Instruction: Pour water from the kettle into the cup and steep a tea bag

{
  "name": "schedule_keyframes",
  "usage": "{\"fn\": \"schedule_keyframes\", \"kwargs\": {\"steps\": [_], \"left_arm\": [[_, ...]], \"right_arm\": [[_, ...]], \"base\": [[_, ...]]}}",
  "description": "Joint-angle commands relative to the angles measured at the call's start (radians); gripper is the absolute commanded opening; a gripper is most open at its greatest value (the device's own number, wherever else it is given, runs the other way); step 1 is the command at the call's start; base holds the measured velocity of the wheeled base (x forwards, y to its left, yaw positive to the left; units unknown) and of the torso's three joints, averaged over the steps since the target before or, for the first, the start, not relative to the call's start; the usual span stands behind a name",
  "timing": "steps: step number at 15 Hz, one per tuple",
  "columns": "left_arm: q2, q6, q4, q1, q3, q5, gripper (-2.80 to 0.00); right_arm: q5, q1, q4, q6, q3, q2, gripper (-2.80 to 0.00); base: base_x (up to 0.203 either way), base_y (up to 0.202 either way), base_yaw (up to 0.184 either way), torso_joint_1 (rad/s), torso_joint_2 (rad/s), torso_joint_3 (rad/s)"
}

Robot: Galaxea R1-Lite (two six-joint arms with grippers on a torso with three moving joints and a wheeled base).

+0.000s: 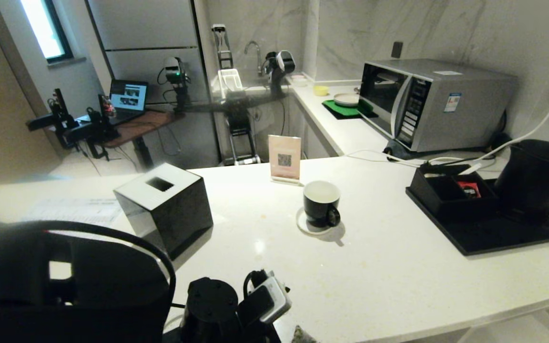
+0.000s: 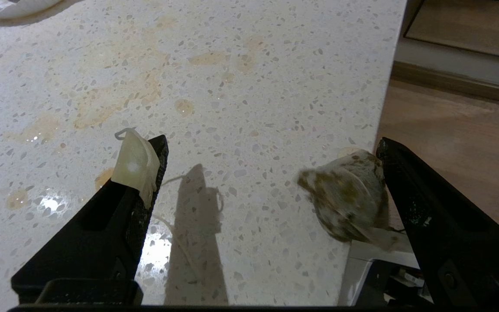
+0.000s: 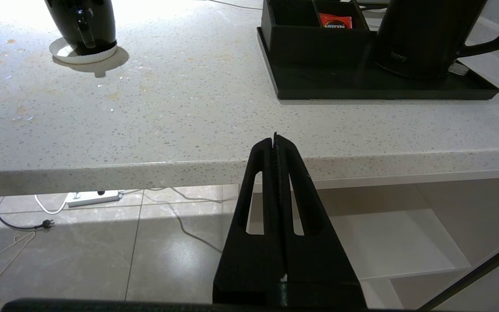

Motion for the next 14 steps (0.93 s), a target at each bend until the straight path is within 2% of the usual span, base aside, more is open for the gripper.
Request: {"fn": "schedule_keyframes", "kwargs": {"steps": [1, 14], "left_arm": [[0.017, 0.0, -0.047, 0.002, -0.003, 0.001, 0.0], [0.027, 0.001, -0.047, 0.01, 0.009, 0.01, 0.0]], "right_arm": [[0.0, 0.0, -0.001, -0.001, 0.0, 0.002, -2.8], [0.001, 0.0, -0.001, -0.001, 0.0, 0.0, -2.8]], "base": [[0.0, 0.0, 0.0, 0.0, 0.0, 0.0], [0.0, 0.0, 0.0, 0.0, 0.0, 0.0]]}}
